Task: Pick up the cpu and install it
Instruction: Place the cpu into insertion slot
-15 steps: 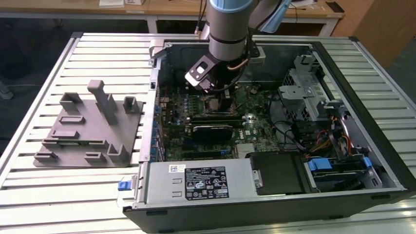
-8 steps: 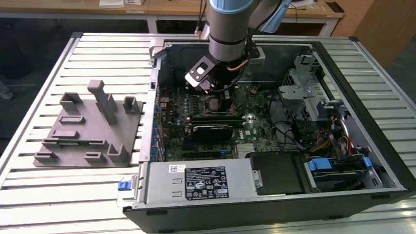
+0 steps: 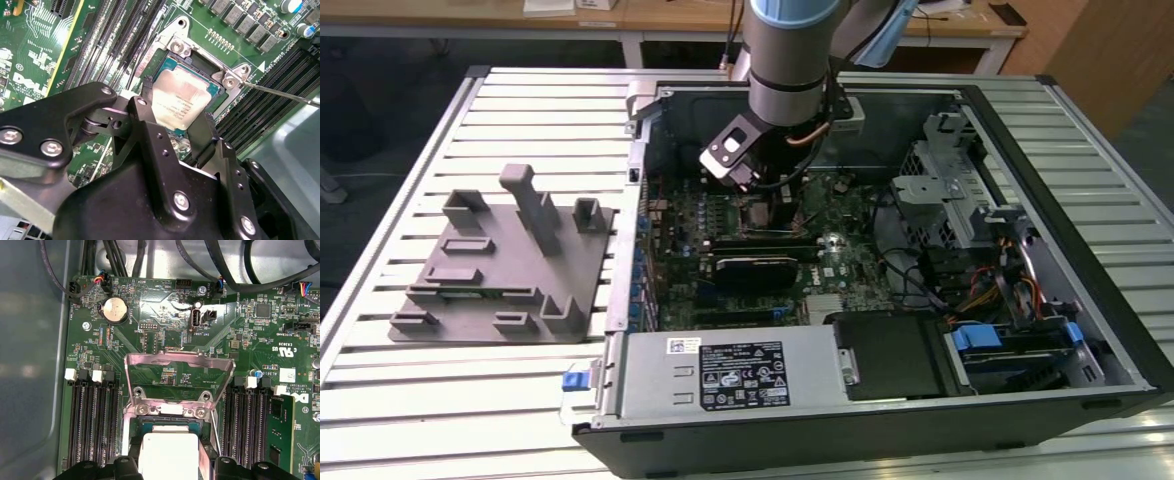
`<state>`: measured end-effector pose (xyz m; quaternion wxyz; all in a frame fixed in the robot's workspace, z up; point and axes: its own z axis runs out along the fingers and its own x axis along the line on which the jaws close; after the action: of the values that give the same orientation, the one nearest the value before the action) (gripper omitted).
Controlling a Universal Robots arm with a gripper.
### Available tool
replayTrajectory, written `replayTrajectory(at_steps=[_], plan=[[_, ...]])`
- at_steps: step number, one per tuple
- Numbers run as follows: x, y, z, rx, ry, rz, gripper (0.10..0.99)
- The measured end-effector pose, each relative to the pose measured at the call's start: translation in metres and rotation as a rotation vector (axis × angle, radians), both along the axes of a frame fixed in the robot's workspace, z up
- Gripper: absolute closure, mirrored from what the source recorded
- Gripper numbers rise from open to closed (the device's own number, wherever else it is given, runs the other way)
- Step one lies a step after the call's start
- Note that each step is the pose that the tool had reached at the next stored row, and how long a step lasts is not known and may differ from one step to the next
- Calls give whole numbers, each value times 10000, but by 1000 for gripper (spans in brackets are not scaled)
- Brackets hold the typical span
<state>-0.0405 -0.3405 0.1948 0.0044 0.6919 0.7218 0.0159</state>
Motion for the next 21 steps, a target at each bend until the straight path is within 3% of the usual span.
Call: replayTrajectory(at_steps=[6,9,14,21], plan=[[0,0,26,1,0,-129,561],[0,-1,19,13,0,-432,561],[6,0,7,117,3,-477,561],[12,-2,-13,127,6,-614,561]])
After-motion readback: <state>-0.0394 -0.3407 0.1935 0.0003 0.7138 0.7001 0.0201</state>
